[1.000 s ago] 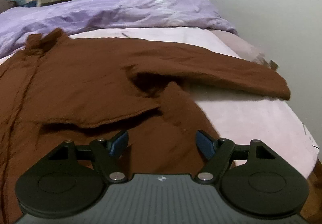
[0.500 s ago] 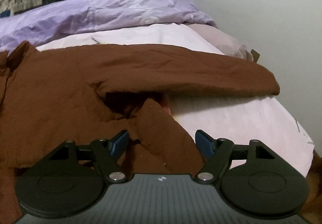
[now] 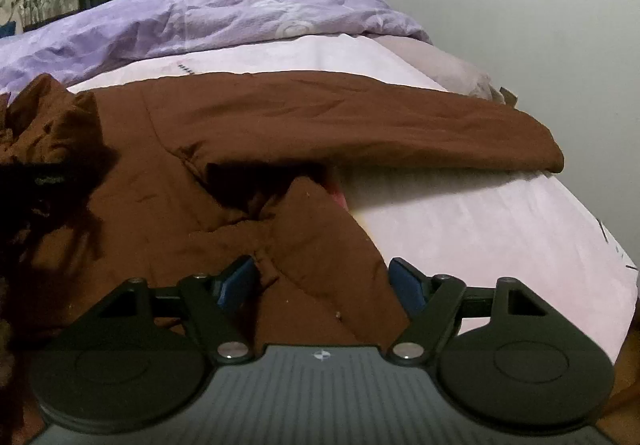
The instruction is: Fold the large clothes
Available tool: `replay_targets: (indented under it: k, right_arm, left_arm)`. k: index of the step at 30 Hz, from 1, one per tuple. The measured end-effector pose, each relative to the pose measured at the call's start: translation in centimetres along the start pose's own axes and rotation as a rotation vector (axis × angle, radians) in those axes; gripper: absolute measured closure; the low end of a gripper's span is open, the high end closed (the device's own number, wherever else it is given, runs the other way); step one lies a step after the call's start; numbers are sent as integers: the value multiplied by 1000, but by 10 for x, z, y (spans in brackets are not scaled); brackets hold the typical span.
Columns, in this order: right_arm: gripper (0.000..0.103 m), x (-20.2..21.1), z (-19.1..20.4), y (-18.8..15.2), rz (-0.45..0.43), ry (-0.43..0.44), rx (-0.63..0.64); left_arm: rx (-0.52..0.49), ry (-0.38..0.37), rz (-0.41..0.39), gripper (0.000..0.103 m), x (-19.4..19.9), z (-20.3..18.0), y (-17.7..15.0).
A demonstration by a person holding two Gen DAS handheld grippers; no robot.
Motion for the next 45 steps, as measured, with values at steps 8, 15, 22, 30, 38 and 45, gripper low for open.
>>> replay_targets:
  k: [8,15,22,30,38,45]
  right_arm:
    - [13,4,-4,1,-8,16,8]
    - [13,13,-86,20,-84,68,-119]
    - [13,-52,-207,61,-32,55,-505]
    - [14,-127,-270,94,-41,128,-857]
    - [99,-144,-283,120,-48,108,-824]
    - [98,-32,-171,139,-332,178,-415]
  left_arm:
    - [-22,-114,0,38,39,10,17]
    - [-20,103,-133,22,160,105,29]
    - [127,330,-88,22,222,194,-45]
    - [104,390,12,22,211,187,-93]
    - [25,397,56,22,201,178,-97]
    - [13,414,66,22,203,174,-92]
Point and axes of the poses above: each gripper's, at about its wrist camera, not at the fingertips, and x roughly against the way its jaws point, z to its left, y to its top, the point moved 1 cm from there along -x, roughly the way its jaws point, and after that the axes turned 4 degrees about -x, right-handed, at the moved point
